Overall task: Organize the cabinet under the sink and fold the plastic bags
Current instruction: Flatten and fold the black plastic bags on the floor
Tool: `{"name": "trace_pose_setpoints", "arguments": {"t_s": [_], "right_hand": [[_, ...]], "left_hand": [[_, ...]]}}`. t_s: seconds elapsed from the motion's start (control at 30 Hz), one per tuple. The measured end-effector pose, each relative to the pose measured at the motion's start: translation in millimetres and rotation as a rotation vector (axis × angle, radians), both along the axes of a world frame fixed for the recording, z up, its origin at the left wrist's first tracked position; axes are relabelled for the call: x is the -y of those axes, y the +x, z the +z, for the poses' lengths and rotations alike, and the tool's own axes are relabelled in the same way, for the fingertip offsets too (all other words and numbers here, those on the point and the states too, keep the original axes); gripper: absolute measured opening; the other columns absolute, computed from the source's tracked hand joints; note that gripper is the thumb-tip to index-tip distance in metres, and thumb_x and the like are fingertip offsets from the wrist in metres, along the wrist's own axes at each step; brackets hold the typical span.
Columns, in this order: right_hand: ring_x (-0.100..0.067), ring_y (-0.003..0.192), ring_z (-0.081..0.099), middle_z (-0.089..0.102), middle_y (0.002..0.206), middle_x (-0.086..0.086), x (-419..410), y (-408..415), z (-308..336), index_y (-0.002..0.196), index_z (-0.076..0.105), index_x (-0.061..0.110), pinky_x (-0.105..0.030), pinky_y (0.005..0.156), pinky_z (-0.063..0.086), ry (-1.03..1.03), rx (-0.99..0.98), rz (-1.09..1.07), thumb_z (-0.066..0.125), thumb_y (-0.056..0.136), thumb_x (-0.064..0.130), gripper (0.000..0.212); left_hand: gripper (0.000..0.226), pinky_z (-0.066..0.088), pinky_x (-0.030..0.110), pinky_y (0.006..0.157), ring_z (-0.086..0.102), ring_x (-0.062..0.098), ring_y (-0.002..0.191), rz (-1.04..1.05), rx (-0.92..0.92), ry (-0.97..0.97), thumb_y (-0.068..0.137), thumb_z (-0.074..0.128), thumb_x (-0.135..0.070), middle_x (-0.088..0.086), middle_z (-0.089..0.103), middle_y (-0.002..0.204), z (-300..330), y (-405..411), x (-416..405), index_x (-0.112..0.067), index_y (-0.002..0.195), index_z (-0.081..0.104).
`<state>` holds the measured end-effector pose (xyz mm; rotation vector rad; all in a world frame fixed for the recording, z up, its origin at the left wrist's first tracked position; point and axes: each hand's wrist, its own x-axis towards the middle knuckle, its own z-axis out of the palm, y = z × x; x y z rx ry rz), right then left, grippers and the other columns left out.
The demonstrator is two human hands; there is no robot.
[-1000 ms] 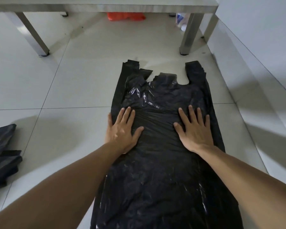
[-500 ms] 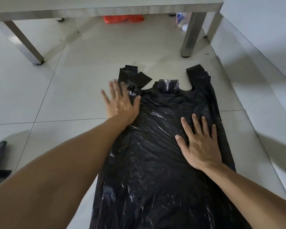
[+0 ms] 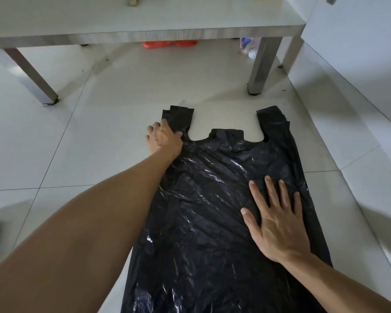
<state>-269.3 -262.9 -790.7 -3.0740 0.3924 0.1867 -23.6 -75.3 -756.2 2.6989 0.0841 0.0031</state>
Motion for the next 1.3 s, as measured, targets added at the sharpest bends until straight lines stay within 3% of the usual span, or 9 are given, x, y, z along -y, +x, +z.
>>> {"name": "trace_pose_setpoints", "arguments": {"t_s": [0.3, 0.43, 0.57, 0.63, 0.73, 0.8, 0.9, 1.1, 1.3], "right_hand": [[-0.032, 0.149, 0.013, 0.015, 0.162, -0.006, 1.2, 2.0, -0.9, 0.154, 0.012, 0.036, -0.057, 0.118, 0.014, 0.012, 0.017, -0.004, 0.005, 0.091, 0.070, 0.072], [-0.032, 0.149, 0.011, 0.013, 0.162, -0.006, 1.2, 2.1, -1.4, 0.154, 0.011, 0.036, -0.058, 0.118, 0.013, 0.022, 0.011, 0.000, 0.005, 0.091, 0.071, 0.072], [-0.030, 0.150, 0.001, 0.003, 0.164, -0.004, 0.3, 2.6, 1.2, 0.154, 0.003, 0.038, -0.057, 0.119, 0.006, 0.042, -0.023, 0.003, 0.002, 0.090, 0.071, 0.072], [-0.029, 0.150, -0.001, 0.002, 0.164, -0.002, -0.5, 5.0, 6.4, 0.153, 0.006, 0.039, -0.056, 0.119, 0.001, 0.067, -0.034, -0.010, 0.005, 0.086, 0.071, 0.075], [-0.027, 0.149, 0.008, 0.015, 0.162, -0.002, 2.3, 19.8, 20.8, 0.152, 0.019, 0.038, -0.055, 0.119, 0.002, 0.071, 0.009, 0.034, 0.011, 0.084, 0.067, 0.074], [-0.022, 0.150, 0.000, 0.006, 0.163, 0.003, 13.5, 34.2, 22.0, 0.152, 0.011, 0.042, -0.052, 0.120, -0.001, 0.084, -0.020, 0.184, 0.006, 0.088, 0.066, 0.068], [-0.017, 0.149, -0.014, -0.010, 0.163, 0.009, 44.3, 56.8, 12.4, 0.150, -0.005, 0.049, -0.049, 0.120, -0.006, 0.078, -0.068, 0.289, -0.002, 0.087, 0.072, 0.067], [-0.032, 0.149, -0.008, -0.005, 0.164, -0.001, 94.1, 93.2, 19.2, 0.154, 0.000, 0.037, -0.058, 0.116, -0.005, 0.011, -0.021, -0.061, 0.002, 0.093, 0.067, 0.069], [-0.025, 0.150, -0.011, -0.010, 0.163, 0.004, 81.0, 96.3, 3.8, 0.154, -0.005, 0.037, -0.059, 0.117, -0.002, 0.046, -0.012, 0.018, 0.001, 0.088, 0.073, 0.075]], "left_hand": [[0.059, 0.050, 0.029, 0.083, 0.060, 0.024, 0.109, 0.287, -0.096, -0.506, 0.080, 0.076, -0.022, 0.009, 0.061, 0.123, 9.3, 24.8, -4.2, -0.014, 0.132, 0.048], [0.063, 0.035, 0.040, 0.103, 0.042, 0.027, 0.127, 0.209, 0.146, -0.172, 0.086, 0.068, -0.032, 0.009, 0.045, 0.138, 8.3, -4.2, 1.2, -0.013, 0.139, 0.039], [0.043, 0.032, 0.047, 0.108, 0.044, 0.030, 0.127, -0.248, 0.395, -0.067, 0.088, 0.049, -0.033, 0.010, 0.049, 0.136, -4.1, -84.6, 10.2, -0.011, 0.124, 0.057], [0.055, 0.024, 0.050, 0.116, 0.035, 0.029, 0.138, -0.456, 0.289, 0.059, 0.090, 0.032, -0.042, 0.010, 0.044, 0.145, -12.4, -126.3, 12.0, -0.014, 0.132, 0.055], [0.077, -0.004, 0.051, 0.119, -0.005, 0.024, 0.149, -0.584, 0.013, 0.305, 0.085, 0.000, -0.063, 0.002, 0.001, 0.163, -23.7, -148.1, 4.7, -0.030, 0.153, 0.012], [0.079, -0.009, 0.056, 0.117, -0.017, 0.025, 0.147, -0.593, -0.052, 0.364, 0.080, -0.009, -0.070, -0.002, -0.013, 0.162, -30.5, -142.1, -3.0, -0.037, 0.152, -0.006], [0.079, -0.009, 0.063, 0.114, -0.020, 0.032, 0.146, -0.571, -0.056, 0.399, 0.078, -0.008, -0.075, -0.005, -0.016, 0.161, -33.8, -135.9, -9.6, -0.042, 0.150, -0.012], [0.076, -0.006, 0.066, 0.112, -0.025, 0.037, 0.143, -0.570, -0.052, 0.442, 0.079, -0.011, -0.075, -0.003, -0.027, 0.158, -34.7, -138.3, -10.8, -0.041, 0.145, -0.026], [0.072, -0.007, 0.066, 0.111, -0.028, 0.036, 0.142, -0.579, -0.034, 0.441, 0.085, -0.004, -0.074, 0.001, -0.030, 0.157, -36.3, -137.0, -9.0, -0.041, 0.145, -0.027]]}}
